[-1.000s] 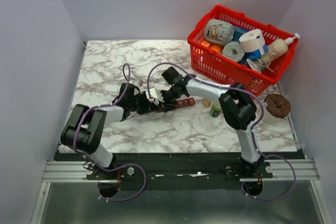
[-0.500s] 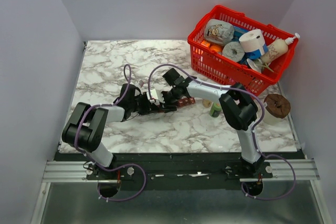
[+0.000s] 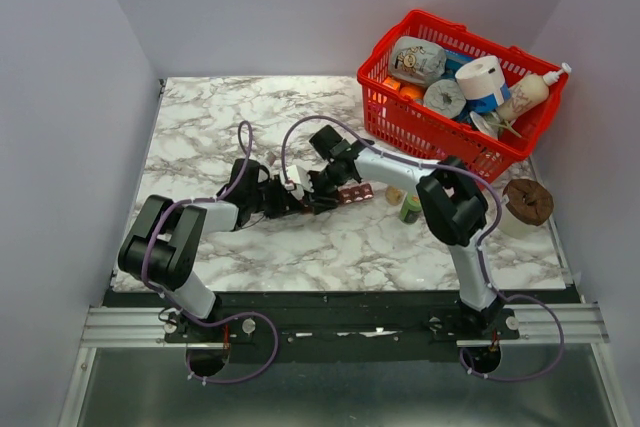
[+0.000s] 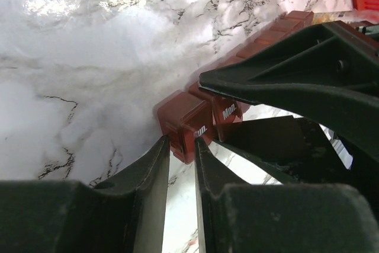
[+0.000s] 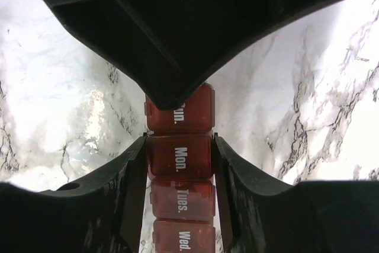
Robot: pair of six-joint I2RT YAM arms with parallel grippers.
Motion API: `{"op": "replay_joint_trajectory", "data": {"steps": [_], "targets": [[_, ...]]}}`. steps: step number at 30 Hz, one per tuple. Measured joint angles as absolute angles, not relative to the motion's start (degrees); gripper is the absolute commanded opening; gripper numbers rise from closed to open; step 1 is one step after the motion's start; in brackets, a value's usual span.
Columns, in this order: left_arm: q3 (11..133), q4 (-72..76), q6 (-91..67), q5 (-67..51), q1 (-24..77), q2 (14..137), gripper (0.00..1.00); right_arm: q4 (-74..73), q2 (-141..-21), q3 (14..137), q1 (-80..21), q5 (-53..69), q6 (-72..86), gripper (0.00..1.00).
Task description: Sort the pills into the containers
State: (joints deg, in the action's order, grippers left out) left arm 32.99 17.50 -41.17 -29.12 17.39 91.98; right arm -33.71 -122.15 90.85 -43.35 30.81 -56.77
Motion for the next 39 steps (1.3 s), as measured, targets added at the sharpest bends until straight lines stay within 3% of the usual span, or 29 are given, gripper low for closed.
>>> {"op": "replay_joint_trajectory", "data": {"steps": [5,12,18,26,27,30,39], "targets": [[33.2,17.6,-40.9,-28.7,17.7,92.0,0.27,-39.2,-125.1,95.9,-42.2,33.5,-55.5,0.41],[33.4,17.7,-41.0,-28.2,17.8,92.1,0.27,-47.2,-130.1,104.3,-40.8,36.2,-53.5,0.60],[33.7,17.2,-40.9,-28.0,17.8,92.1,0.27,-49.4,-131.2,107.4,-39.2,38.4,-51.9,0.67],[34.1,16.9,-40.5,-28.0,17.8,92.3,0.27,-48.6,-130.6,107.1,-38.2,38.6,-49.9,0.67],[34.1,16.9,-40.5,-28.0,17.8,92.3,0.27,-48.0,-130.3,106.6,-38.2,38.5,-49.5,0.74],[34.1,16.8,-40.5,-28.0,17.8,92.3,0.28,-45.8,-128.6,104.3,-38.2,38.5,-49.5,0.80],[35.0,16.5,-40.6,-28.1,17.8,93.0,0.28,-39.2,-121.5,94.1,-39.0,37.7,-54.9,0.81]]}}
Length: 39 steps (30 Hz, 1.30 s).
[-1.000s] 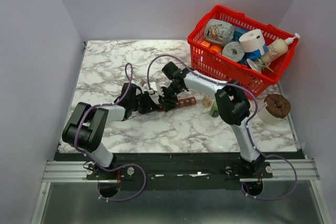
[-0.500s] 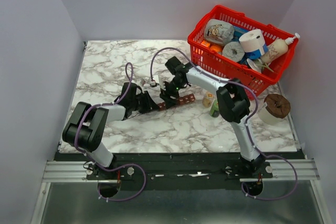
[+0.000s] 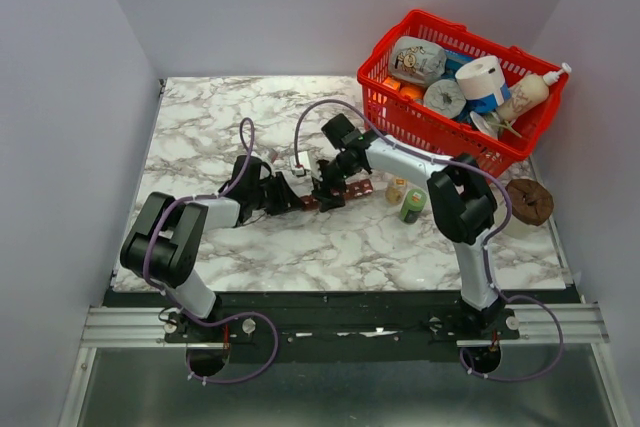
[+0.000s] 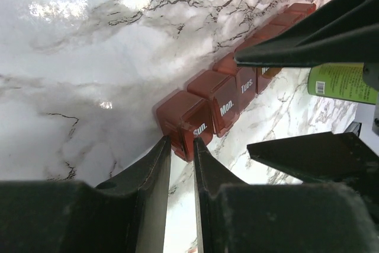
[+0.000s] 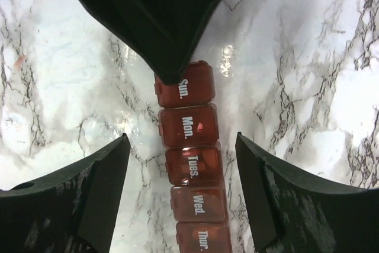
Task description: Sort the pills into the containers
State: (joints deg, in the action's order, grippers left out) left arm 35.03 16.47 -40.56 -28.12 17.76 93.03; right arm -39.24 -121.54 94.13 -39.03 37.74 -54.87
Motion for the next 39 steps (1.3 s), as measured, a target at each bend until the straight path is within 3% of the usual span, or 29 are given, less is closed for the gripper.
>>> {"op": "replay_joint_trajectory", "data": {"steps": [11,19,39], "targets": [[35.3,16.5,-40.6,-28.6,17.8,93.5,0.28,-30.6,-120.5,87.6,-41.7,31.9,-57.4,0.81],[35.6,16.6,-40.6,-29.0,17.8,93.9,0.28,-25.3,-120.2,86.4,-42.0,28.3,-57.0,0.76],[36.0,17.6,-40.6,-29.4,17.6,94.9,0.28,-23.0,-115.6,85.2,-41.9,26.7,-54.9,0.69]]}}
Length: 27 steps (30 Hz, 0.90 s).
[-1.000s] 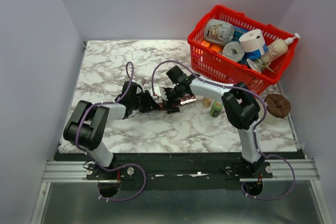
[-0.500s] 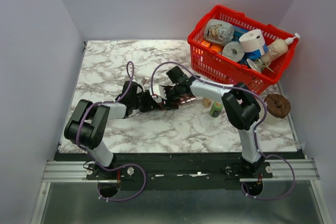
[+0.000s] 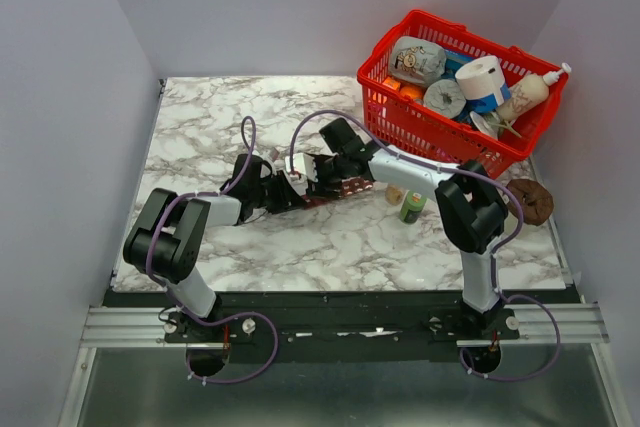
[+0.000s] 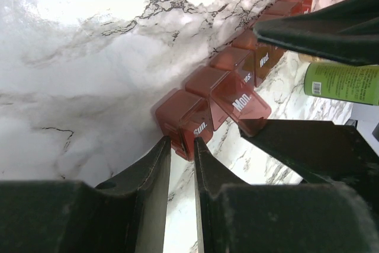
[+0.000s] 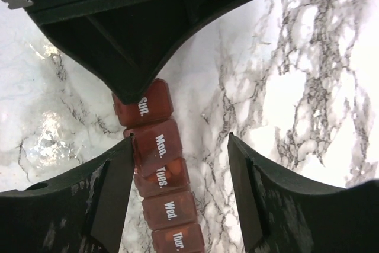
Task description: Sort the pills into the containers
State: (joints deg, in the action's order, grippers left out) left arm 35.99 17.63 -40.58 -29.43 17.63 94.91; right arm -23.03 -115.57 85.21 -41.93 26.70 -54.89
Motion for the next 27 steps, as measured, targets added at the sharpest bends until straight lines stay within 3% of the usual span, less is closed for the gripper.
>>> {"op": "replay_joint_trajectory", "data": {"steps": [11,27], "targets": [[36.0,17.7,-40.6,-29.7,17.6,95.0,0.28,-20.4,-115.6,86.4,-41.9,23.5,-51.9,0.60],[36.3,17.5,-40.5,-29.8,17.6,95.2,0.29,-17.6,-121.5,90.1,-41.9,18.0,-47.6,0.59]]}}
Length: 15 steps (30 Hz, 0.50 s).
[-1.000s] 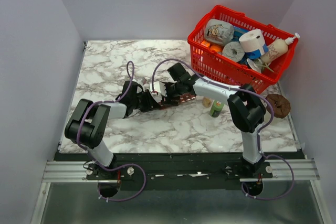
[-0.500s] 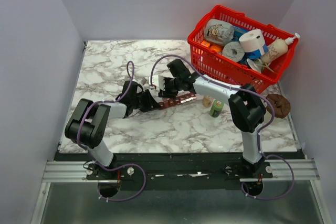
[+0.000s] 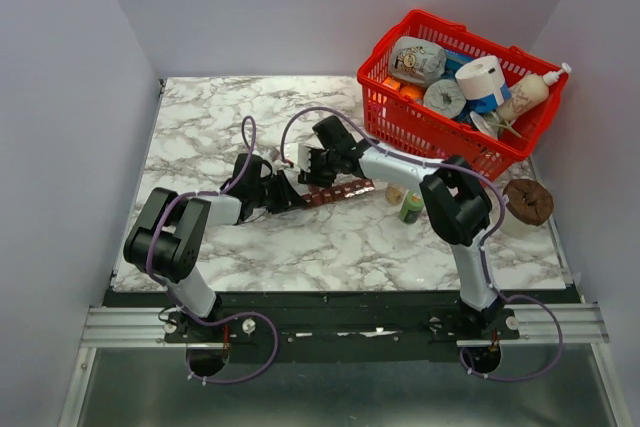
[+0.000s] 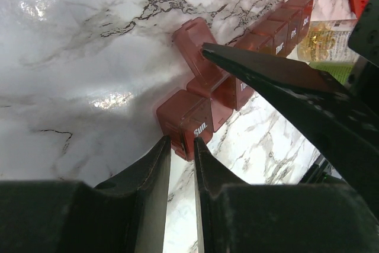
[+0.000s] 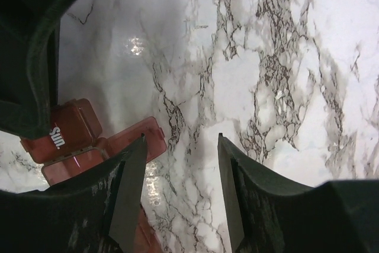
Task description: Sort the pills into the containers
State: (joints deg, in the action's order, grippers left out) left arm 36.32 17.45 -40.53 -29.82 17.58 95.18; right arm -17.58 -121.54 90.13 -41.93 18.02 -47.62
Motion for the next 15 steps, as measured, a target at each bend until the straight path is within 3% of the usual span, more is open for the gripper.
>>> {"op": "replay_joint_trajectory", "data": {"steps": [8,15], "targets": [[36.3,16.7,-40.5,-30.1,17.3,95.1,0.36,-18.3,-121.1,91.1,-41.4,18.6,-44.9,0.75],[36.3,11.7,-40.2,-29.9,16.4,92.2,0.61,-23.5,-112.8,91.7,-40.0,23.9,-43.3,0.79]]}}
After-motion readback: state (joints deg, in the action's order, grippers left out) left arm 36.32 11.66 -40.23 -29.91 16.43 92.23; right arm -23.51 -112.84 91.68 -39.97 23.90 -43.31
